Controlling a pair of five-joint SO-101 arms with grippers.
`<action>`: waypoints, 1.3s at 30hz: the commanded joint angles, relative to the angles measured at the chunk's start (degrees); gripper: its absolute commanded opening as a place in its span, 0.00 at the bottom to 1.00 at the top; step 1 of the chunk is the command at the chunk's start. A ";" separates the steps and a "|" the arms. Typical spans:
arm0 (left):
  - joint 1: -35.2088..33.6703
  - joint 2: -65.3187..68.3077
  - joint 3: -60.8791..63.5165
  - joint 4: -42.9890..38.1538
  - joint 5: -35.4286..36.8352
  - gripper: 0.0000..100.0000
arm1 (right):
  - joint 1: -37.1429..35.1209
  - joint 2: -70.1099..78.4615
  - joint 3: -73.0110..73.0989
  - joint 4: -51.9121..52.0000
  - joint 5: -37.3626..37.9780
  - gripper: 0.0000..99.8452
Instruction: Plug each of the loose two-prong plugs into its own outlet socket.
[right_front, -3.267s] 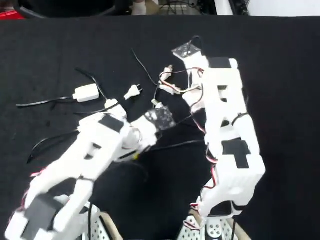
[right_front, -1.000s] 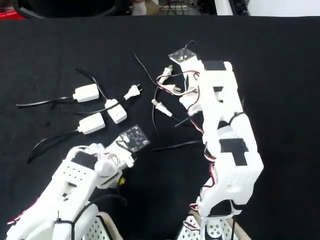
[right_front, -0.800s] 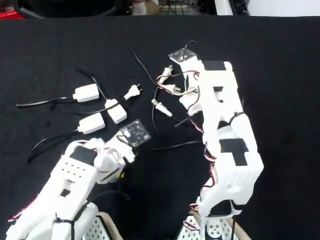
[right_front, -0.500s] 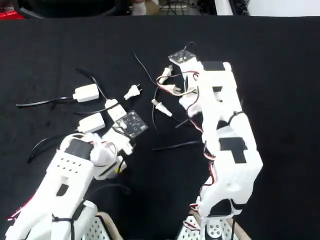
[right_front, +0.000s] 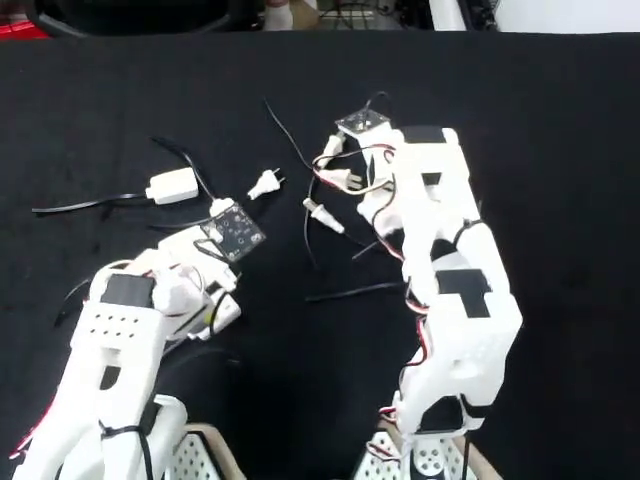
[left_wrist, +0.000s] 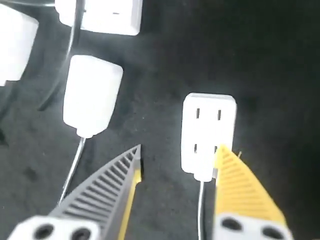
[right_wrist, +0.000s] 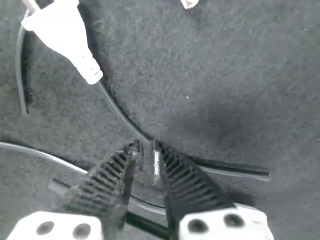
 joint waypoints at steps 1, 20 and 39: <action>-0.22 -0.44 -6.20 4.31 -0.35 0.23 | -0.35 -0.48 -2.42 -0.18 -0.53 0.04; -12.18 -16.97 9.63 6.07 3.43 0.23 | -9.23 12.97 -16.92 -5.98 7.65 0.12; -15.96 -58.37 32.13 17.93 0.70 0.23 | -6.95 27.38 -36.53 5.01 11.43 0.01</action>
